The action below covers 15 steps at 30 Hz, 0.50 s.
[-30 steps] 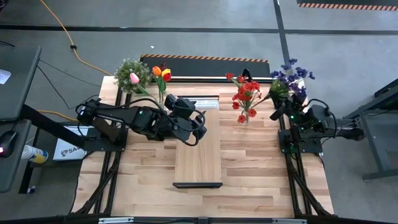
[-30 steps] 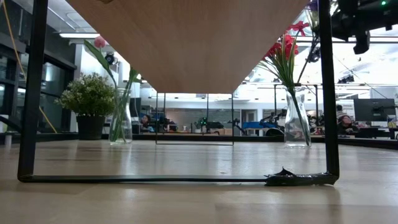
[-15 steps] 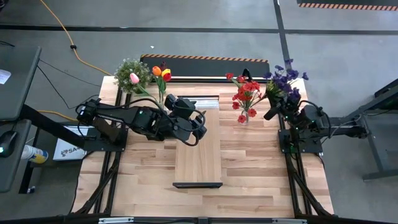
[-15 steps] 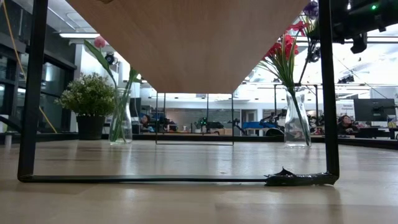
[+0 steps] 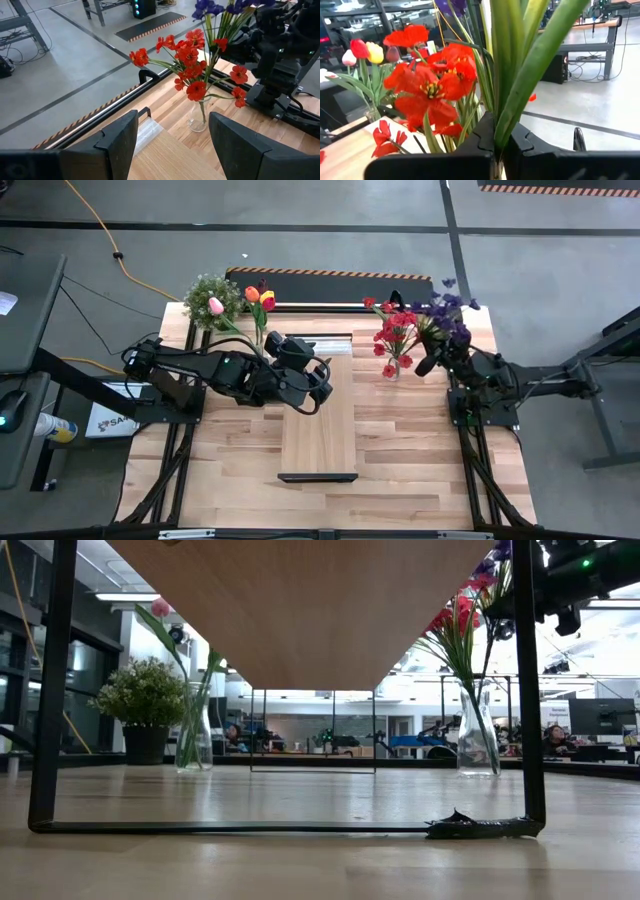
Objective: Pick and place flowers into a vace then onto a shelf
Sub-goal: Put the purple flowers into the right transparent vase
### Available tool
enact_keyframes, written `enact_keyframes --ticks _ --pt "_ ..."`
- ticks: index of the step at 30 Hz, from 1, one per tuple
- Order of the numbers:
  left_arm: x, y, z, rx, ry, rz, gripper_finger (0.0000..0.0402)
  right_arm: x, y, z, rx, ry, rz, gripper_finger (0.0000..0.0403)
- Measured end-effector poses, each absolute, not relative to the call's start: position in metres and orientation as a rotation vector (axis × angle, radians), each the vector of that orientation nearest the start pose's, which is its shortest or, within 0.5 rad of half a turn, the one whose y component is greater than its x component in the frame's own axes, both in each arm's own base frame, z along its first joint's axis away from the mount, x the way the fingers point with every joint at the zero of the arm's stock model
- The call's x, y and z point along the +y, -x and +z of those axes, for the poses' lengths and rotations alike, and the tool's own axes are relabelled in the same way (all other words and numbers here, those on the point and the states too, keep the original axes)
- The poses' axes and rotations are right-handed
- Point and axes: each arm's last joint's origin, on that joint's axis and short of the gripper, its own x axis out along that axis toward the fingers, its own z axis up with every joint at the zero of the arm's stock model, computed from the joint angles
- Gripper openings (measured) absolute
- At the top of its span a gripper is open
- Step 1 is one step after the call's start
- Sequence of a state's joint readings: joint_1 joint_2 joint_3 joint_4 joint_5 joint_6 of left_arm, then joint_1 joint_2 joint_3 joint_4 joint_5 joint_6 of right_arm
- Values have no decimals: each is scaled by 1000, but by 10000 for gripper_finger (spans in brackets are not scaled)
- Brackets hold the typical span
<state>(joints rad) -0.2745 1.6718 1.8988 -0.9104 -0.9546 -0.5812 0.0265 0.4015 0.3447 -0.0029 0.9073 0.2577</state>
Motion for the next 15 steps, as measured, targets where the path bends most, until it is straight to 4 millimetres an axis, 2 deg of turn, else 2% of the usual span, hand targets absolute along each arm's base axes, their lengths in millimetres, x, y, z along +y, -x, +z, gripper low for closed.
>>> enact_keyframes --ticks 15 --pt "-69 -331 426 361 139 785 276 -19 -117 244 -35 -226 -864 18"
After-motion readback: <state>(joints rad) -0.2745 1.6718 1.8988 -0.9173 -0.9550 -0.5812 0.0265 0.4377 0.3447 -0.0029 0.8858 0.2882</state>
